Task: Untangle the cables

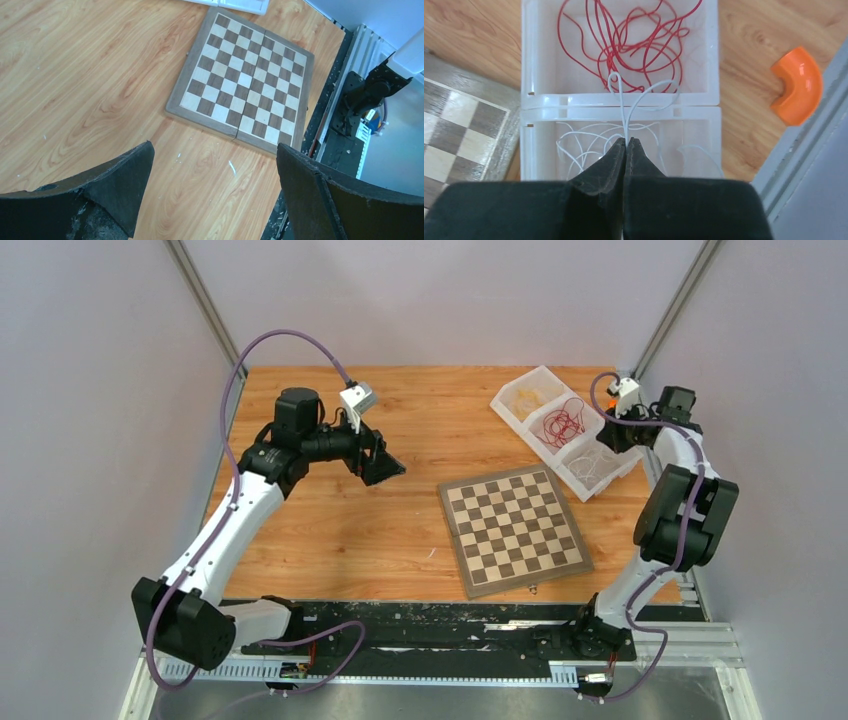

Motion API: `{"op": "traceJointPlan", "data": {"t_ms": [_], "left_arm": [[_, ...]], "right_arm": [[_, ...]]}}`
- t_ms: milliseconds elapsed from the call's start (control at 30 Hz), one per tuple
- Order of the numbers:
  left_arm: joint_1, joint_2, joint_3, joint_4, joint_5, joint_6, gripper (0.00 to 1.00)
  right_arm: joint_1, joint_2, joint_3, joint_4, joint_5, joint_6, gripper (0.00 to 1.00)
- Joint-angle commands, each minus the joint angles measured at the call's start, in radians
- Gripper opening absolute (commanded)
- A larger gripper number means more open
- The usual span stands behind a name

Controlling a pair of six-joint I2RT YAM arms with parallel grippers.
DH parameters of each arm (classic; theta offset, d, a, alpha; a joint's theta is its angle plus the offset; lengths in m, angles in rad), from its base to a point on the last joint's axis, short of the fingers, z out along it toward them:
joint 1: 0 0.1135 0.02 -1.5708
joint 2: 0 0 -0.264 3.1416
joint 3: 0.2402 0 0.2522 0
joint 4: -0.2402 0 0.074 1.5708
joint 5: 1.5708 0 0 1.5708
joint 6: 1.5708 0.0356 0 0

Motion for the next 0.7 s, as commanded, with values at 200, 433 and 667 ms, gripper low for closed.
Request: {"op": "traceJointPlan", "data": {"t_ms": [200, 433, 667], "left_arm": [[0.015, 0.023, 0.0, -0.032, -0.051, 0.062, 1.0], [0.029, 0.024, 0.0, -0.044, -0.045, 0.082, 1.0], [0.031, 0.015, -0.023, -0.012, -0.026, 0.076, 1.0]], "right_arm": [[0.044, 0.13, 0.022, -0.066, 0.158, -0.15, 0.0], [0.043, 0.101, 0.035, -0.157, 0.183, -0.17, 0.0], [0.031, 0.023, 0.014, -0.233, 0.187, -0.241, 0.0]]}}
